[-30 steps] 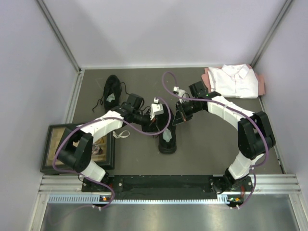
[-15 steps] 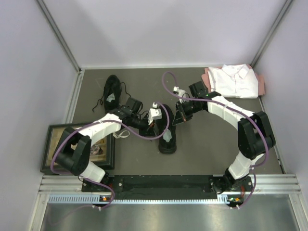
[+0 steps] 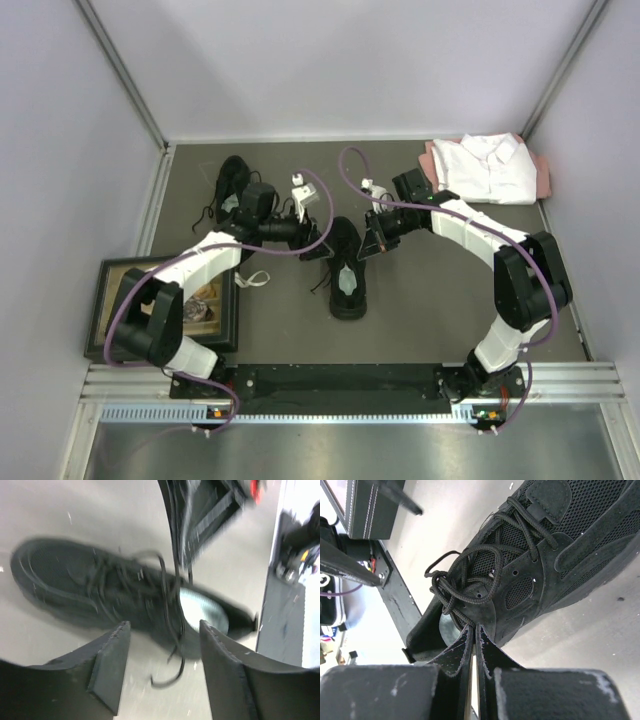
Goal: Tie the shoes
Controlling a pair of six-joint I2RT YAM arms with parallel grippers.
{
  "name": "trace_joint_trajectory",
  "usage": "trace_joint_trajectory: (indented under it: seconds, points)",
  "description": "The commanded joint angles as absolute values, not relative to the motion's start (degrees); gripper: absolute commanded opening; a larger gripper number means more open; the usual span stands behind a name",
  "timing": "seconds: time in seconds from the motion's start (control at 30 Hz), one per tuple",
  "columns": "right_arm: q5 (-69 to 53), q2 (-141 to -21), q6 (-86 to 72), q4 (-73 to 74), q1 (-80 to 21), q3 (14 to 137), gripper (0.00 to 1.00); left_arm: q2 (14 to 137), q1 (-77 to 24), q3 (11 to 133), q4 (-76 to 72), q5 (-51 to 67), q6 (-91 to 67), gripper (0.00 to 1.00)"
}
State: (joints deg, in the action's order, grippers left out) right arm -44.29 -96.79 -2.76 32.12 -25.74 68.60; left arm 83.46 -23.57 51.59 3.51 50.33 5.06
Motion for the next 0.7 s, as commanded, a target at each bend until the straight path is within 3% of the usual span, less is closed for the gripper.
trace_joint_trajectory:
  seconds: [0.0, 0.43, 0.67]
  points:
    - [-45.9, -94.7, -5.0, 29.1, -25.7, 67.9, 0.0, 88.1, -24.2, 56.4, -5.4, 50.1, -8.4, 0.64]
    - [-45.5, -94.1, -5.1, 29.0, -25.6, 67.9, 0.0, 96.9, -26.2, 60.6, -8.9, 51.3, -18.6, 0.63]
    - [-45.6, -94.1, -5.1, 28.9, -25.6, 67.9, 0.0, 98.7, -26.6, 60.9, -9.4, 51.7, -20.7, 0.56]
